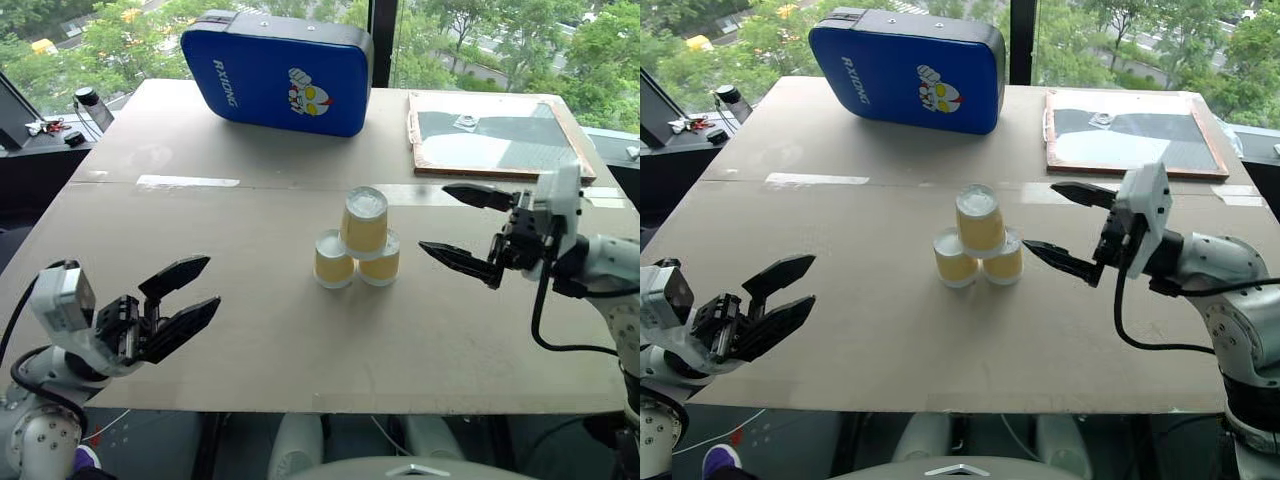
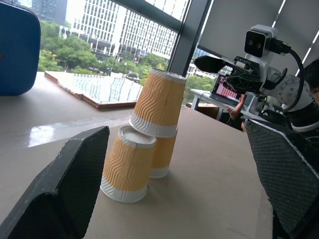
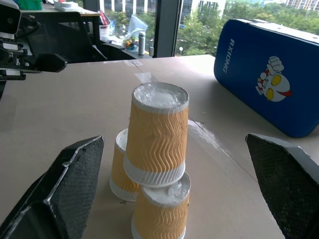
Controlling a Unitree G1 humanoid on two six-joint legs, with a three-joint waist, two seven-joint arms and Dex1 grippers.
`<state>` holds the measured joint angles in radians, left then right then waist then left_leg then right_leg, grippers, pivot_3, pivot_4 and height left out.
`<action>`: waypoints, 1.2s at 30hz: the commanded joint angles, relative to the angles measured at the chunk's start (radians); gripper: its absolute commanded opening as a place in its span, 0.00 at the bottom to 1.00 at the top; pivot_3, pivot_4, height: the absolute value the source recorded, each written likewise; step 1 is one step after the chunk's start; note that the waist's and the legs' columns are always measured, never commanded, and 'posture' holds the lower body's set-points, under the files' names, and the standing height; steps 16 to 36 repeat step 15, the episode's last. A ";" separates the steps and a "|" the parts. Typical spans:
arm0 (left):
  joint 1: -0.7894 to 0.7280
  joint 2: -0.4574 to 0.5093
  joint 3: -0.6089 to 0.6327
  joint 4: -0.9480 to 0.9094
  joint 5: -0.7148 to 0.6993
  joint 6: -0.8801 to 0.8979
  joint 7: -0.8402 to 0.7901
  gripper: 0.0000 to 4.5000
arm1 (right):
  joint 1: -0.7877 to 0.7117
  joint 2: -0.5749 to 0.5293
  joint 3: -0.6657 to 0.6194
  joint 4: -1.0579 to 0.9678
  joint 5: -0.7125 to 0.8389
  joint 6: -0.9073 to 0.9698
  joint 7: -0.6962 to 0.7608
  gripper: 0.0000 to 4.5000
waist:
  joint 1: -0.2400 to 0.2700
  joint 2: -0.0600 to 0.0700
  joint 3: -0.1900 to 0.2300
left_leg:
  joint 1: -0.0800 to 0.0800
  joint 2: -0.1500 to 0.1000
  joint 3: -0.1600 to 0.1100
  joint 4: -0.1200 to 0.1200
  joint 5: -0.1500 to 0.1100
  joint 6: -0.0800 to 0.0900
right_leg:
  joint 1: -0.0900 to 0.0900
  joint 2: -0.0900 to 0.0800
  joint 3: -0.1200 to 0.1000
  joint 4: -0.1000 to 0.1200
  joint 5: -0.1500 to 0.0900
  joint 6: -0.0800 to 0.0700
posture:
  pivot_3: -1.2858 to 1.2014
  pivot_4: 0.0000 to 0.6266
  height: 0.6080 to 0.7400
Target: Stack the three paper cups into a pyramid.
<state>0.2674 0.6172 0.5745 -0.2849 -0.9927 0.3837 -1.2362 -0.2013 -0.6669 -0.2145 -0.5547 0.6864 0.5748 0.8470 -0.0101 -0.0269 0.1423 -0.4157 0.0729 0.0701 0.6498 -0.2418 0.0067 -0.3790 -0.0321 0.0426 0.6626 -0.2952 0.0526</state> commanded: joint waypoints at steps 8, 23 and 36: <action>0.044 0.051 -0.021 0.064 0.243 -0.051 0.126 1.00 | 0.422 -0.053 -0.211 0.050 -0.093 -0.183 0.101 1.00 | -0.002 -0.001 0.000 | 0.001 0.000 0.000 0.000 0.000 0.000 | 0.000 0.001 0.000 0.000 0.000 0.000 | 0.52 0.24 1.00; 0.064 0.101 -0.052 0.041 0.319 -0.006 0.182 1.00 | 0.451 -0.055 -0.162 0.120 -0.152 -0.256 0.124 1.00 | -0.006 -0.001 0.000 | 0.003 0.001 0.000 0.000 0.000 0.000 | 0.000 0.001 0.001 0.001 0.000 0.000 | 0.52 0.24 1.00; 0.064 0.101 -0.052 0.041 0.319 -0.006 0.182 1.00 | 0.451 -0.055 -0.162 0.120 -0.152 -0.256 0.124 1.00 | -0.006 -0.001 0.000 | 0.003 0.001 0.000 0.000 0.000 0.000 | 0.000 0.001 0.001 0.001 0.000 0.000 | 0.52 0.24 1.00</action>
